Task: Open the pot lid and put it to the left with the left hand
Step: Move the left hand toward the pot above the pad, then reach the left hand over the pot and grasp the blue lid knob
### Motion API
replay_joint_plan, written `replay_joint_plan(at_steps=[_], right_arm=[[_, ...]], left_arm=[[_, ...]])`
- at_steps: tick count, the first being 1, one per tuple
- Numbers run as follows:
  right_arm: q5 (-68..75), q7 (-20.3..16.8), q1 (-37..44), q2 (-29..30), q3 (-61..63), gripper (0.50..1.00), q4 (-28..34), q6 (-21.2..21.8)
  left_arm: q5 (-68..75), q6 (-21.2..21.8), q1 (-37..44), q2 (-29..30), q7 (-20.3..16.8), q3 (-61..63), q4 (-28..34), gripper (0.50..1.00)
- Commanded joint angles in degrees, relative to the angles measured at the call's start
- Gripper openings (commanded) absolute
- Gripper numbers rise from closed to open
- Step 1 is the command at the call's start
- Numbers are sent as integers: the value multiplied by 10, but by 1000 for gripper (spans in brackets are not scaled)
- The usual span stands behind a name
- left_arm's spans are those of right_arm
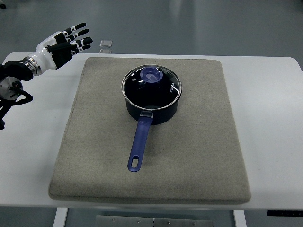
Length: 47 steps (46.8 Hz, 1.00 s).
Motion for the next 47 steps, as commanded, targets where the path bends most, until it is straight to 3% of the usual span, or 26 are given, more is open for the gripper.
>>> replay_joint_plan(at_steps=[1,26,37,47], right_arm=[[0,0,0,0,0,917,0,0],[0,0,0,0,0,917,0,0],[0,0,0,0,0,917,0,0],[0,0,0,0,0,915,0,0]], left_arm=[[-1,0,0,-1,0,0,2,992],[10,24,-6,-2,-2,0,7,992],[218,23,-25,3,-13,0,-10,990],[372,19,-55,28,-13,1,-100,990]])
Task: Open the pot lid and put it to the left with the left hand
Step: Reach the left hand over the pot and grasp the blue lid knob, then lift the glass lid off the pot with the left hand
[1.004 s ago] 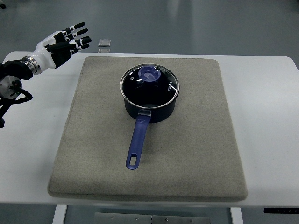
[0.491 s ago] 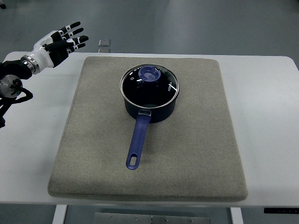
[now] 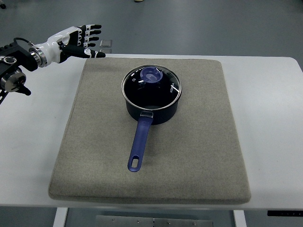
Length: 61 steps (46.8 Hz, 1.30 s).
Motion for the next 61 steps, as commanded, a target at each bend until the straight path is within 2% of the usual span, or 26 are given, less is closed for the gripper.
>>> replay_joint_plan(at_steps=[1,7,16,22,30,43,46,49,52,54,59,61], right_arm=[[0,0,0,0,0,917,0,0],[0,0,0,0,0,917,0,0],[0,0,0,0,0,917,0,0],[0,0,0,0,0,915,0,0],[0,0,0,0,0,917,0,0],[0,0,0,0,0,917,0,0],[0,0,0,0,0,917,0,0],[0,0,0,0,0,917,0,0],[0,0,0,0,0,917,0,0],[0,0,0,0,0,915,0,0],[0,0,0,0,0,917,0,0],[0,0,0,0,0,917,0,0]], left_arm=[[55,-4,-14,13,-1,1,-46,990],[149,-5,-53,28,-2,45,-109,990],[299,-5,-134,26,-11,122,-155,990],[365,-5,-184,-2,-11,178,-158,990],[380,-6,-229,-47,-10,249,-153,990],[427,-5,-236,-88,-9,268,-132,986],[431,-5,-237,-87,-9,268,-131,964],[432,-5,-237,-85,-9,268,-130,904],[432,-6,-236,-84,-9,269,-130,881],[433,-6,-234,-85,-9,269,-130,842],[433,-6,-232,-86,-9,269,-131,816],[433,-6,-232,-86,-9,269,-131,780]])
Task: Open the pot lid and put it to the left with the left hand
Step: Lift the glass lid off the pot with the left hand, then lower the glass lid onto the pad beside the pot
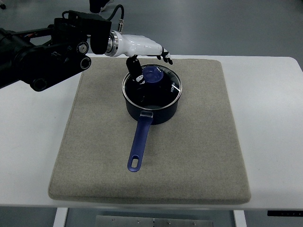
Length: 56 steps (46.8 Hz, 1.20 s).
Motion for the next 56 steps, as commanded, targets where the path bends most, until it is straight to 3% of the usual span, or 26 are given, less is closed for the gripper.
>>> replay_joint_plan(at_steps=[1,10,17,31,47,56], right_arm=[[0,0,0,0,0,917,0,0],[0,0,0,0,0,917,0,0],[0,0,0,0,0,917,0,0],[0,0,0,0,0,917,0,0],[0,0,0,0,0,915,0,0],[0,0,0,0,0,917,0,-1]], left_arm=[[-1,-1,0,0,0,0,-1,769],[0,-31,-4,2,0,0,-2,594],[0,-33,-4,3,0,0,-3,500],[-3,-51,-24,15,0,-7,-9,500],[-12,-59,-33,170,-6,-10,-10,500],[-19,-42,23,195,-15,-8,9,500]])
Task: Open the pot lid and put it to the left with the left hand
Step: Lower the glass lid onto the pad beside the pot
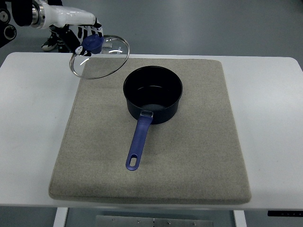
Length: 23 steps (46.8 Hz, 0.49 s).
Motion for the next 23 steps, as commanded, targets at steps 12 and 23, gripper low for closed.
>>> replay_joint_plan(at_steps=[12,23], right_arm=[[0,0,0,0,0,917,0,0],[0,1,0,0,0,917,0,0]], left_arm=[[-5,74,91,-31,0,5,52,500],[0,73,98,-45,0,8,59,500]])
